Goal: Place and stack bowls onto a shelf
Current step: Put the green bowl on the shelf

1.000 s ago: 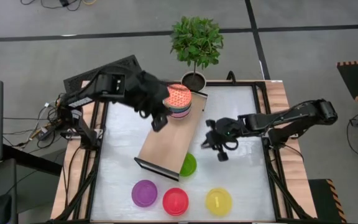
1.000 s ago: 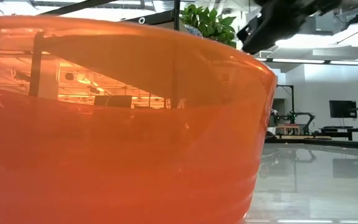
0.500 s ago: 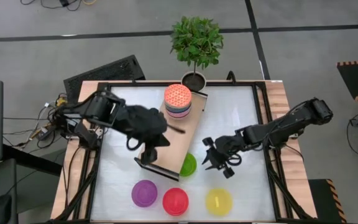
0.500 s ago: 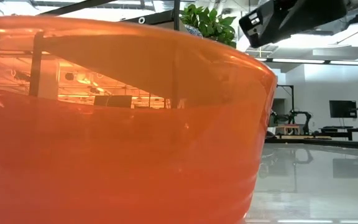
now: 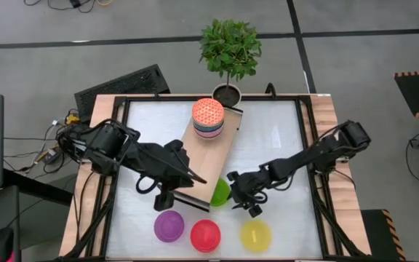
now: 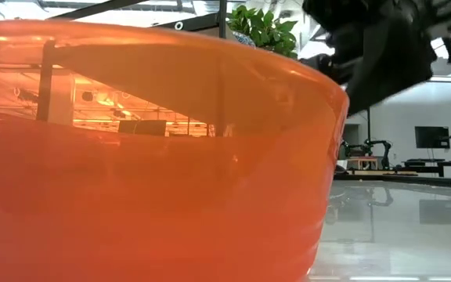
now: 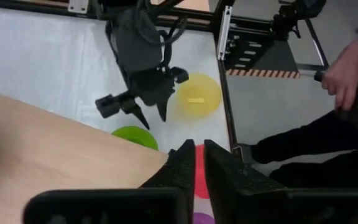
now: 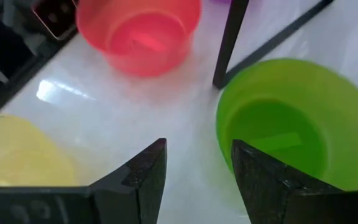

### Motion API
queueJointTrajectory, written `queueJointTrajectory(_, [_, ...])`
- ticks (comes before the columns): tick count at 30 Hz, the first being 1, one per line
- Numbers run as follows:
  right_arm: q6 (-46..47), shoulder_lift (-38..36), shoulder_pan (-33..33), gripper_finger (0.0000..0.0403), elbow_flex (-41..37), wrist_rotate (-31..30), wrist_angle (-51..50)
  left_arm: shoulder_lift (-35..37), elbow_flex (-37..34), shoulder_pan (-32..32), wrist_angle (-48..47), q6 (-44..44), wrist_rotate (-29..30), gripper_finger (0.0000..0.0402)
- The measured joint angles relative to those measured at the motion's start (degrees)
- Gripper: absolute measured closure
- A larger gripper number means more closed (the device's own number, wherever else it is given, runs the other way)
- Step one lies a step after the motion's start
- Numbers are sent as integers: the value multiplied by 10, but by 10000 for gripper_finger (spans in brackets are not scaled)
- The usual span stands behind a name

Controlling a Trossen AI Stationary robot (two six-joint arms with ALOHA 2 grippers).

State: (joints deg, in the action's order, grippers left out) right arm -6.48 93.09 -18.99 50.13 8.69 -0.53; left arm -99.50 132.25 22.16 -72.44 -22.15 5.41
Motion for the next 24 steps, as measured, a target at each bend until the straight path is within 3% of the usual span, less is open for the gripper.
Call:
queueJointTrajectory(13, [-35,19,-4,194,0,-53,0,-20,0,38,-9,13,18,253])
queueJointTrajectory(20, [8,-2,-9,208,0,-58,-73,-25,-1,45,-25,-16,27,240])
queueJointTrajectory(24, [13,-26,-23,262,1,-59,-102,-21,0,52,-34,-20,35,239])
